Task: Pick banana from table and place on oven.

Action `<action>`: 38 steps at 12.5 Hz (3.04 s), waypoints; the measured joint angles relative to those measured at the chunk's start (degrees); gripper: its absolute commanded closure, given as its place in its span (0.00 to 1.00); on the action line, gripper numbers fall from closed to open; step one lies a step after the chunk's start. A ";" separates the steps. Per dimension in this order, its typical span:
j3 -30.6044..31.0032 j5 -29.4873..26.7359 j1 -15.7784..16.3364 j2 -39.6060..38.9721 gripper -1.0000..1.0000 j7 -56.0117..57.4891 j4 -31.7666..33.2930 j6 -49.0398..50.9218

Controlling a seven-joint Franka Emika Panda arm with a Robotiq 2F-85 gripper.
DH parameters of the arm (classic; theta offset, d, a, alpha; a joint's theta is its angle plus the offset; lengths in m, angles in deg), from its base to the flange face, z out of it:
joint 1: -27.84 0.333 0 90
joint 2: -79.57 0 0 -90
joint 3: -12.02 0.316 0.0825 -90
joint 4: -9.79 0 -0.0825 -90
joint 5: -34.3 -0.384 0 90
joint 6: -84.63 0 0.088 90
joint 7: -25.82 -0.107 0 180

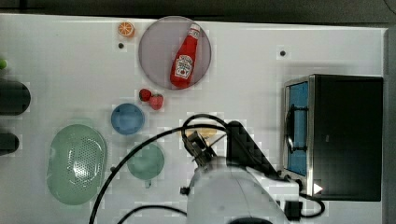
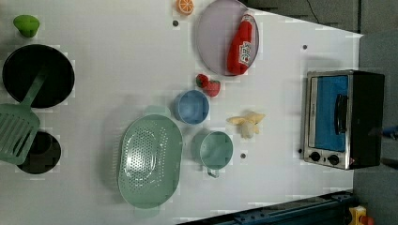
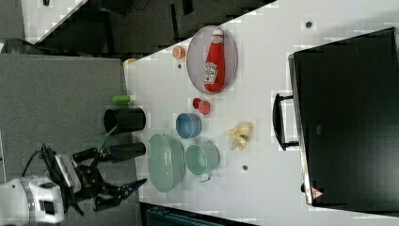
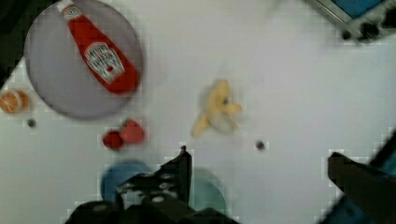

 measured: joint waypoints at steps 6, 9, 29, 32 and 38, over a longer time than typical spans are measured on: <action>-0.39 0.75 0.69 -12.51 0.00 -0.82 12.76 -21.74; -0.33 -0.85 0.69 -21.52 0.00 -0.82 17.68 -34.14; 1.36 -1.44 0.93 -48.92 0.73 -1.05 18.58 -59.88; 3.21 -1.59 -0.68 -47.73 0.73 -1.04 16.56 -58.20; 2.27 -1.78 0.01 -30.23 0.73 -1.05 8.73 -33.08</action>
